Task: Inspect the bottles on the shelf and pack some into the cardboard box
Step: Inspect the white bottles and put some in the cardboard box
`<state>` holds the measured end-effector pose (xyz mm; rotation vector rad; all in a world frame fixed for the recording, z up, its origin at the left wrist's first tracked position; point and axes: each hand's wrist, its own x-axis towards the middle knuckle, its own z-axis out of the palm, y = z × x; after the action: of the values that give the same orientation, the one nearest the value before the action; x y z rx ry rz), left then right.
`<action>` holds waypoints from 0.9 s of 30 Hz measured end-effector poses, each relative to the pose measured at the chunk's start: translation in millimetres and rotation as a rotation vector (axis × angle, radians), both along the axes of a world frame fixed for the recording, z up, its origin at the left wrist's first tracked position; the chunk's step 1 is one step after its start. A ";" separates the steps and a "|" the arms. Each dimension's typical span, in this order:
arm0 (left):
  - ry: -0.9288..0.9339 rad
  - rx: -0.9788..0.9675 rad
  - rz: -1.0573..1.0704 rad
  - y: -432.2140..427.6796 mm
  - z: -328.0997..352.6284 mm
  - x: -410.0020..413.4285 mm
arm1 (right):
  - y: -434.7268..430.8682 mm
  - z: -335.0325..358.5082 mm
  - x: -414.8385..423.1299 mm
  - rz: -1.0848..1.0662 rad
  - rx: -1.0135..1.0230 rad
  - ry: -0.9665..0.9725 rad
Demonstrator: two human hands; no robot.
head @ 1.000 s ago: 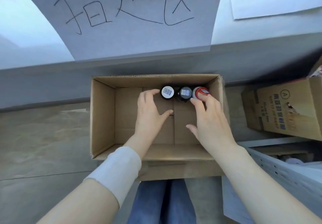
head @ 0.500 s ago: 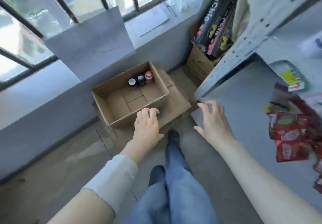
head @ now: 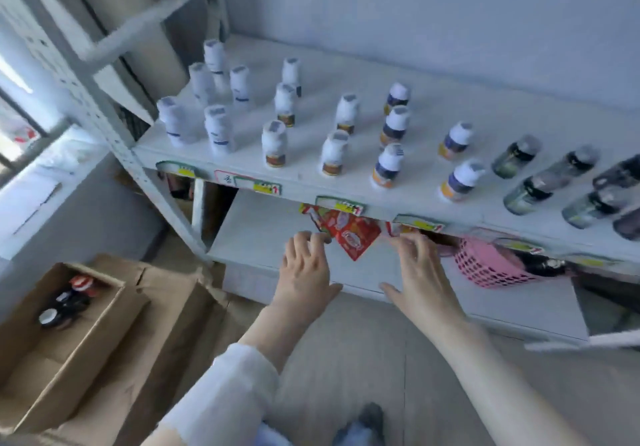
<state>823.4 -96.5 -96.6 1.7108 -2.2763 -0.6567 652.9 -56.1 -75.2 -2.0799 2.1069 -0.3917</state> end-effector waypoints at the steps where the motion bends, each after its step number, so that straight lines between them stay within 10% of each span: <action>1: 0.009 -0.015 -0.034 -0.5 5.8 -30.8 | 4.5 5.1 -25.6 -0.023 -0.008 -0.006; 9: 0.026 -0.056 -0.213 -2.9 34.6 -202.1 | 19.8 31.5 -177.2 -0.157 -0.056 -0.021; 22: 0.152 -0.046 -0.167 -124.6 45.3 -259.6 | -68.3 43.3 -221.5 -0.202 -0.027 -0.084; 27: 0.596 0.154 0.027 -138.6 37.4 -250.8 | -74.9 31.5 -225.2 -0.244 -0.065 -0.386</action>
<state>572.7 -235.1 -59.3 1.3535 -1.8166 -1.1760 427.7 -131.0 -43.7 -1.6138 2.1274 -0.8297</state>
